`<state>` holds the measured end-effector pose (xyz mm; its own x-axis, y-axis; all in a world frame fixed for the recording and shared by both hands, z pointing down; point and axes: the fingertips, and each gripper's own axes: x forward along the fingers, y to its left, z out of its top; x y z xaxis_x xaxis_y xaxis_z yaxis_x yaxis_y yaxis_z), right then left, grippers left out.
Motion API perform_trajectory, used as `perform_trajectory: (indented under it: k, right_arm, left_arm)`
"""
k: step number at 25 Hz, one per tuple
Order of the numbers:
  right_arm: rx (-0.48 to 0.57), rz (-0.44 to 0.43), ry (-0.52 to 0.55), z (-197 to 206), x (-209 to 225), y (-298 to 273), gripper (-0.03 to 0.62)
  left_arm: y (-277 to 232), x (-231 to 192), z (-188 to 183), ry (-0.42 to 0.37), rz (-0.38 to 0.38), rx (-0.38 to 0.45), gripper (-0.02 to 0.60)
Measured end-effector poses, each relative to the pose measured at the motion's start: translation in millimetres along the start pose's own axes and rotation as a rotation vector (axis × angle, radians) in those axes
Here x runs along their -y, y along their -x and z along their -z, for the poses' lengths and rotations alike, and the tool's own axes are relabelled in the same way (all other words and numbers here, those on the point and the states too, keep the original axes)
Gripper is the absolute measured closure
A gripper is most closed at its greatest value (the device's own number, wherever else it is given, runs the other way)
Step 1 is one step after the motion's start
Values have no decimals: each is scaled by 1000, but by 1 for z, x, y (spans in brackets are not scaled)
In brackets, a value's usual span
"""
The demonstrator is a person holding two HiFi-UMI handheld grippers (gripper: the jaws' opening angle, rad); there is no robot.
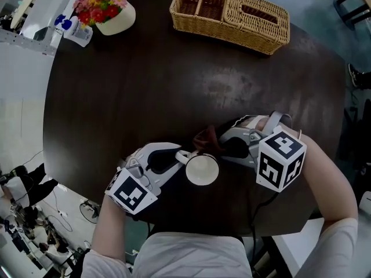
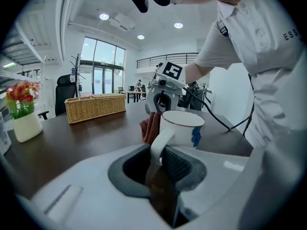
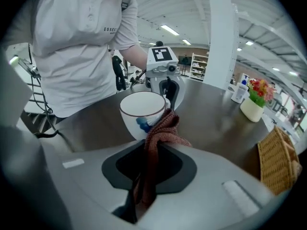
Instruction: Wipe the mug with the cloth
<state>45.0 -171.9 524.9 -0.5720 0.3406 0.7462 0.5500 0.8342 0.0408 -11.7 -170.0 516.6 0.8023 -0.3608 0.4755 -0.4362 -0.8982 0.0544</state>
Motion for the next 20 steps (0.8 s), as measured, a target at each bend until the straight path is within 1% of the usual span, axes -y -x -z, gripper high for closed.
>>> perform_trajectory:
  k: [4, 8, 11, 17, 20]
  right_arm:
    - [49, 88, -132, 3, -9, 1, 516]
    - [91, 194, -249, 2, -19, 2, 516]
    - [91, 261, -306, 2, -27, 3, 516]
    - [79, 384, -410, -3, -44, 3, 516]
    - [85, 440, -461, -7, -58, 2, 516]
  left_arm:
    - [2, 1, 4, 7, -16, -22, 506]
    - [5, 4, 4, 12, -36, -16, 506]
    - [7, 5, 7, 38, -61, -16, 506]
    - [10, 9, 10, 70, -142, -21, 506]
    - [12, 15, 12, 77, -160, -27, 506]
